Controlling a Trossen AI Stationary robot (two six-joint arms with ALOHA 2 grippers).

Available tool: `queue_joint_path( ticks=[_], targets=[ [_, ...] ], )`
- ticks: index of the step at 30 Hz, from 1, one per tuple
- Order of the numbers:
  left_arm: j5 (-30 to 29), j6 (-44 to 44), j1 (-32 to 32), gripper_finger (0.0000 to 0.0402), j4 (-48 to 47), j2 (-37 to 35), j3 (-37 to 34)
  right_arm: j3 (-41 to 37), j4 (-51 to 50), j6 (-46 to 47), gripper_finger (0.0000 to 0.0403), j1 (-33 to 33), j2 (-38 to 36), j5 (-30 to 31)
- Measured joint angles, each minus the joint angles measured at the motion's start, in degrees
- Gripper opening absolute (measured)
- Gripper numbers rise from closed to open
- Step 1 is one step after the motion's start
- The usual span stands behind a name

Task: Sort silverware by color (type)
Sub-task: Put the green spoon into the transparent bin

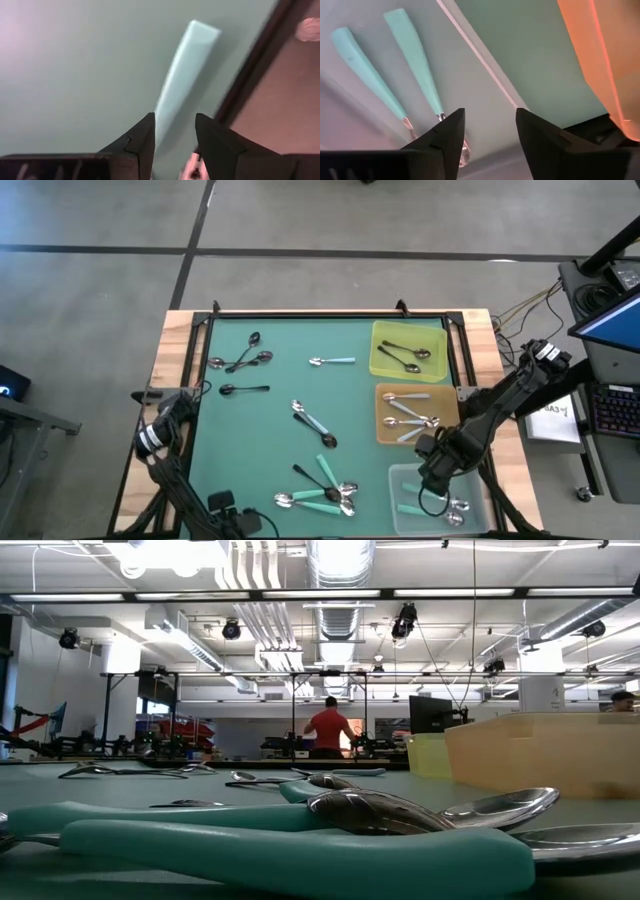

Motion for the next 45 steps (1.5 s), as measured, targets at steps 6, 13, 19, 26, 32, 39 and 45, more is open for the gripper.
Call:
queue_joint_path(
  ticks=[6,13,19,26,32,39,45],
  targets=[
    [1.49,0.57,0.18,0.0123,2.02,0.00,-4.43,-0.02,2.30,0.84,0.0161,0.00,0.00,0.11],
    [2.44,0.28,0.42,0.0114,7.80,-0.61,-8.43,-0.02,4.96,1.12,0.0154,-0.01,-0.02,0.15],
    [2.74,-0.33,0.82,0.0046,9.28,-0.50,-8.80,-0.02,5.22,1.18,0.0148,-0.02,-0.02,0.96],
    [2.63,-7.61,1.11,0.0031,7.50,-0.55,-8.99,-0.02,6.14,1.72,0.0136,-0.02,-0.02,3.91],
    [-2.58,-13.37,0.94,0.0031,6.19,-2.82,-8.92,-0.02,6.02,4.04,0.0128,-0.17,-0.15,-0.18],
    [-15.40,-18.12,2.37,0.0031,6.06,-6.04,-9.01,-0.02,5.97,3.57,0.0127,-0.18,-0.81,-0.50],
    [-25.45,-16.14,7.12,0.0031,7.23,-7.50,-8.78,-0.02,7.04,3.46,0.0127,-1.13,-0.94,6.34]
  ],
)
